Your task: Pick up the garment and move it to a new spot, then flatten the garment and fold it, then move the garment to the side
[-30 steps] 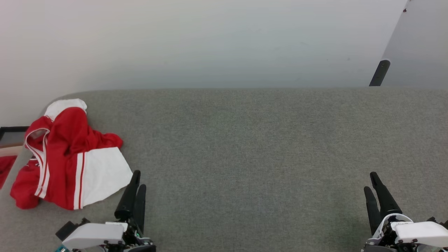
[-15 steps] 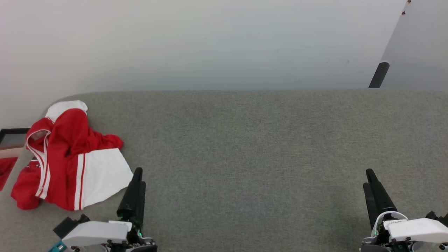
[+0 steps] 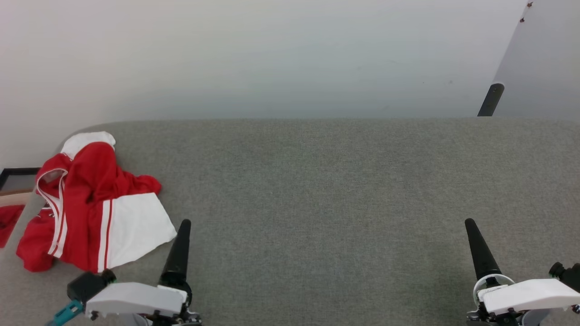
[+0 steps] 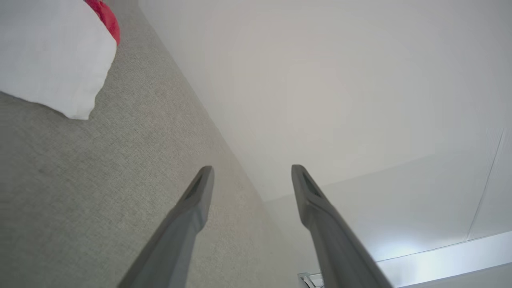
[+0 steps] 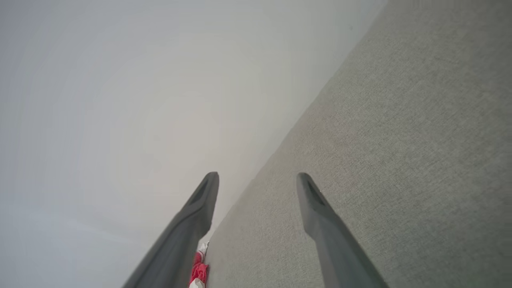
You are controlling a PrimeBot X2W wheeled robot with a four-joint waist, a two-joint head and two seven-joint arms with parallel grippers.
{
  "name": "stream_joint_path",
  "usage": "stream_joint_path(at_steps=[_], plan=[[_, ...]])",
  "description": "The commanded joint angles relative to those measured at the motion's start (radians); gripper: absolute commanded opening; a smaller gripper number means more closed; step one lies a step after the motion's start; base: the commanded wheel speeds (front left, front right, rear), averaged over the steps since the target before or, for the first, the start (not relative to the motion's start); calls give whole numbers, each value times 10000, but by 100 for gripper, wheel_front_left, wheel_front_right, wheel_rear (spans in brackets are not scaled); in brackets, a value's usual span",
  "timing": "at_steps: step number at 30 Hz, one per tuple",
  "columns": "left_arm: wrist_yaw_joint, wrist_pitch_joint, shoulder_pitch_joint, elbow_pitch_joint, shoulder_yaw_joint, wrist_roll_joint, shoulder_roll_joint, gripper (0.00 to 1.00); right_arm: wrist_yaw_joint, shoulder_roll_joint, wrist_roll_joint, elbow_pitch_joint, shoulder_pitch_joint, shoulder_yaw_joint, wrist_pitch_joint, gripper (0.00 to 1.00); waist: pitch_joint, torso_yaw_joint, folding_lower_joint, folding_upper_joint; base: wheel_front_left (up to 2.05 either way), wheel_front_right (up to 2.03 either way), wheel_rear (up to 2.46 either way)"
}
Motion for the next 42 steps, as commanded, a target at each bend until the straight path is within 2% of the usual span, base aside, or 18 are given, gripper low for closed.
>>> stream_joint_path(at_steps=[1,11,18,31,42], plan=[[118,-118,-141,-125,-131,525,187,100,5,-71,-643,-146,-205,-15,-97,100,-8,3,0,0,0,0,0],[792,-482,-317,-120,-844,3400,780,100,6,-5,-4147,-407,-168,-137,-281,100,-44,4,0,0,0,0,0],[1068,-682,-318,-160,-1168,5118,1027,100,7,21,-5920,-565,-114,-75,-406,100,-65,5,0,0,0,0,0],[1116,-1025,-80,-293,-1091,6916,1072,100,7,24,-7794,-618,-95,-178,-712,100,-133,35,0,0,0,0,0],[957,-1290,118,-399,-823,8215,1037,100,7,33,-9098,-723,-42,-380,-905,100,-195,40,0,0,0,0,0]])
